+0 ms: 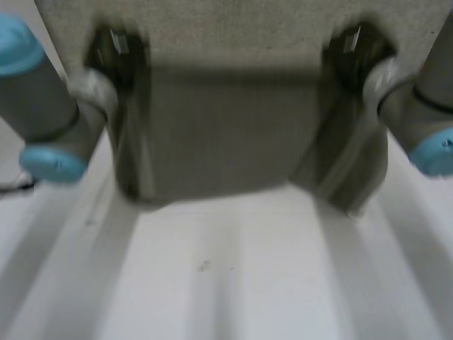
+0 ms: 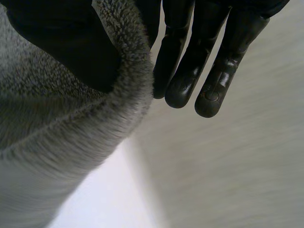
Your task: Fold the laundry
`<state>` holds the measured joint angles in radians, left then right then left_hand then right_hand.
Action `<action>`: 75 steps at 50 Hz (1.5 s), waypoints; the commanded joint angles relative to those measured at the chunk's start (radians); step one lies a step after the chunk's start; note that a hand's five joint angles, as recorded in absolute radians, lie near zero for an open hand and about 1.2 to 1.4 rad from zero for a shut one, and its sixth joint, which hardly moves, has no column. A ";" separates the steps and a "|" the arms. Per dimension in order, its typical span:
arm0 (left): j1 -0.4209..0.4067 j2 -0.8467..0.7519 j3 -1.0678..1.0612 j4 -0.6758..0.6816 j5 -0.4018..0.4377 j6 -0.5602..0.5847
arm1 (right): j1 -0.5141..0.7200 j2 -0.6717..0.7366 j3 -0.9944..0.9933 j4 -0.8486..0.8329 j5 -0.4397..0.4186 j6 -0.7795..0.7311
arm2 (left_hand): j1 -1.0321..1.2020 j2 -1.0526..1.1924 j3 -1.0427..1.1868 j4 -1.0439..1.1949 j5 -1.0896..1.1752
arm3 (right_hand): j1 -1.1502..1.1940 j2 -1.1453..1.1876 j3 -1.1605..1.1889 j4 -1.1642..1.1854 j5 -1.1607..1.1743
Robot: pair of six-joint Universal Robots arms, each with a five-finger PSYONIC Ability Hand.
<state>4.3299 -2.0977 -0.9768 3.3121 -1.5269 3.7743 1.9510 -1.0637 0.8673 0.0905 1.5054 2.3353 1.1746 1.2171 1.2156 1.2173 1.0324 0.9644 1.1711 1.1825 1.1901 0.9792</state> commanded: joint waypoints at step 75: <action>0.034 0.157 -0.833 0.259 -0.032 -0.004 | -0.299 0.010 0.628 -0.015 -0.289 0.240 | 0.222 0.179 0.181 0.179 0.189 | -0.280 -0.487 -0.498 -0.506 -0.470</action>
<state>4.3641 -1.9402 -1.8084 3.5713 -1.5585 3.7705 1.6465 -1.0645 1.4927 0.0793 1.2274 2.6122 1.1889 1.2172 1.2156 1.2173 1.0382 0.5916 0.6953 0.6789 0.6737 0.5042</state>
